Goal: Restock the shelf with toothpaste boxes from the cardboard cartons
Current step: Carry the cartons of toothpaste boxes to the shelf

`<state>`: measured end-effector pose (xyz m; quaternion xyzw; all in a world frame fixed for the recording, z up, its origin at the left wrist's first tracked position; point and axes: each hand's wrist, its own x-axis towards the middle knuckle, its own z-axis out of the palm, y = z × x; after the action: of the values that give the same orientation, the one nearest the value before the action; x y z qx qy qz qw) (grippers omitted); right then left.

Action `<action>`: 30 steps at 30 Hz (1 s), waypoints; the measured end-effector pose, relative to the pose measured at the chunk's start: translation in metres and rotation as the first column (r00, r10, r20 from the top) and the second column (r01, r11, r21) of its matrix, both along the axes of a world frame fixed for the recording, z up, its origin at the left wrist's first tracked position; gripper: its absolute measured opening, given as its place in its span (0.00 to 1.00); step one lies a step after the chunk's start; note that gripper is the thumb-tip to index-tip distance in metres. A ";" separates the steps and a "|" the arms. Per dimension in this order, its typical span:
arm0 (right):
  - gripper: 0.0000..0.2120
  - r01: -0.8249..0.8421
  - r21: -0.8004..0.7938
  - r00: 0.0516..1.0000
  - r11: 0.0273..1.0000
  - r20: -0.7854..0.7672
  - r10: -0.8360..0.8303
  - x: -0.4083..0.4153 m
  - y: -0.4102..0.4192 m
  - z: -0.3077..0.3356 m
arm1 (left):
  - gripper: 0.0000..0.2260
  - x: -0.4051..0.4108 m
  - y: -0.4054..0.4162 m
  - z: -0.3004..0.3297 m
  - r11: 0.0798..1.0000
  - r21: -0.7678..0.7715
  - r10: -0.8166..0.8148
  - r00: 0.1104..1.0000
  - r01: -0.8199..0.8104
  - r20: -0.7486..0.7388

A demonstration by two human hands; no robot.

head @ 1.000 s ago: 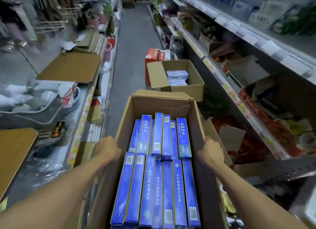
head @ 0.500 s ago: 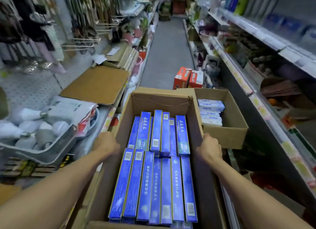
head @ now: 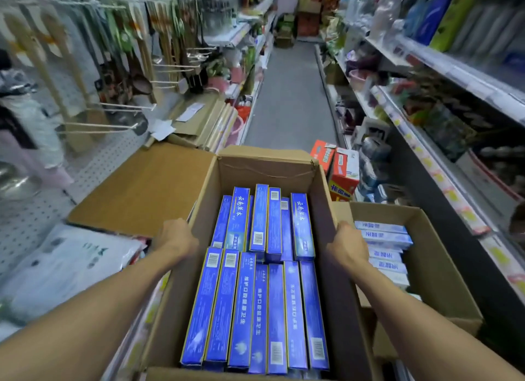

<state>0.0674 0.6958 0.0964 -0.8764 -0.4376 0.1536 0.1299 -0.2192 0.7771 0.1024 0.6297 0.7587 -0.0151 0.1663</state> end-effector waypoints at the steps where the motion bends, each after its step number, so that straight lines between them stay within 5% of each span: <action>1: 0.12 0.015 -0.002 1.000 1.000 -0.005 -0.015 0.004 0.022 -0.001 | 0.11 0.004 0.025 0.000 1.000 -0.004 -0.005 1.000 0.005 0.010; 12: 0.13 0.132 0.012 0.991 0.991 -0.018 -0.132 0.066 0.211 0.005 | 0.12 0.077 0.252 0.016 0.993 0.021 -0.116 0.993 0.116 0.026; 30: 0.14 0.373 -0.022 0.927 0.928 -0.025 -0.373 0.269 0.492 -0.004 | 0.13 0.320 0.591 0.004 0.938 0.018 -0.347 0.938 0.347 0.001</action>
<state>0.3365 1.1877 0.0924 -0.9424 -0.2600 0.1421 0.1556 0.1005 1.3676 0.1068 0.7552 0.6354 -0.0363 0.1568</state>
